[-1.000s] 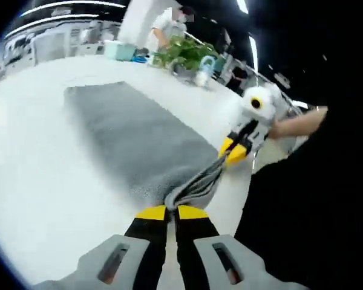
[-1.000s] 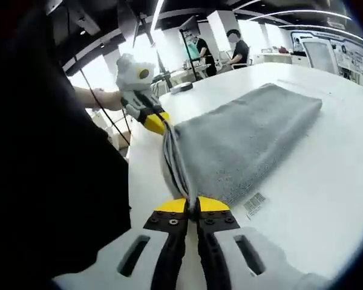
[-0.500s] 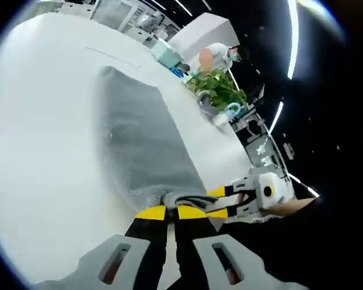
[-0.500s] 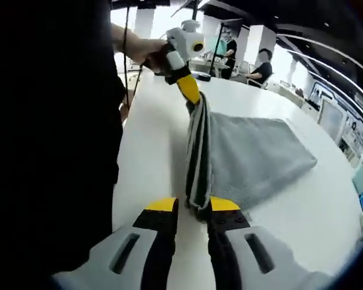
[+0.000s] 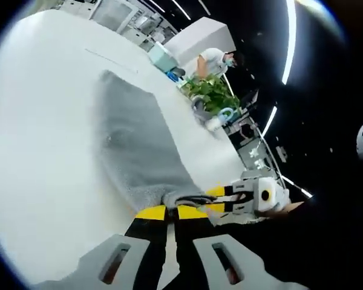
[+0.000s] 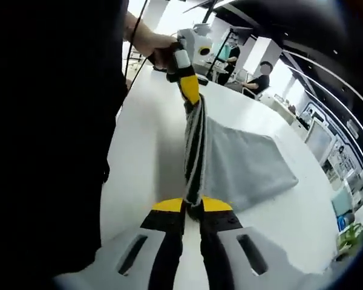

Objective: Fold the towel on the table until its edges align and the towel forms a compact rectangular stack.

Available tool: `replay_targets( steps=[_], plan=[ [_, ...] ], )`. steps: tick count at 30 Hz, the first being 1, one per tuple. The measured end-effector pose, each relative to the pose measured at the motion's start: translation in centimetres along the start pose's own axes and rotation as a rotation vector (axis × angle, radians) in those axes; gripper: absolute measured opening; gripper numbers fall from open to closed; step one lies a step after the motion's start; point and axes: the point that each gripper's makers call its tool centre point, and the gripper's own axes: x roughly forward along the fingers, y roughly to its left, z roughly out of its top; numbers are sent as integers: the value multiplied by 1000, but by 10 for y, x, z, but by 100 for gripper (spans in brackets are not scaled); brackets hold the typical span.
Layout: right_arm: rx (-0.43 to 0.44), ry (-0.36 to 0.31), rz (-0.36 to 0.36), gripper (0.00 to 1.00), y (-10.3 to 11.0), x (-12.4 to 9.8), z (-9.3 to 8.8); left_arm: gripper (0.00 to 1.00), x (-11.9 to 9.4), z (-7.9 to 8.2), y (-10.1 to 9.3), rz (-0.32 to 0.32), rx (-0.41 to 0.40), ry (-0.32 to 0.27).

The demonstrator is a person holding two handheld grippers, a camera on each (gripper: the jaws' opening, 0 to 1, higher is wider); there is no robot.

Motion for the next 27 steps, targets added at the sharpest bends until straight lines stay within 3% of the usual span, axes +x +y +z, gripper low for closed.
replay_targets(
  steps=[4,5,9,13,15,17,22,25,27],
  plan=[
    [104,-38,1,5,-11,-8,8,3,-5,5,-8,-22,45,-15],
    [163,-31,47,5,-10,-11,9,3,-6,5,-10,-27,72,-14],
    [193,-48,55,4,-18,-17,16,3,-9,-1,-11,5,202,45],
    [206,-58,78,4,-20,-23,22,3,-14,1,-20,0,259,39],
    [244,-83,97,4,-20,-26,27,3,-17,3,-25,1,276,32],
    [343,-135,122,4,-18,-30,36,3,-21,6,-28,6,290,23],
    [383,-182,130,4,-26,-40,44,3,-28,11,-37,-27,305,7],
    [398,-188,136,4,-32,-46,50,3,-29,14,-48,-53,379,16],
    [386,-184,147,4,-35,-51,54,3,-31,21,-52,-62,380,-2]
  ],
)
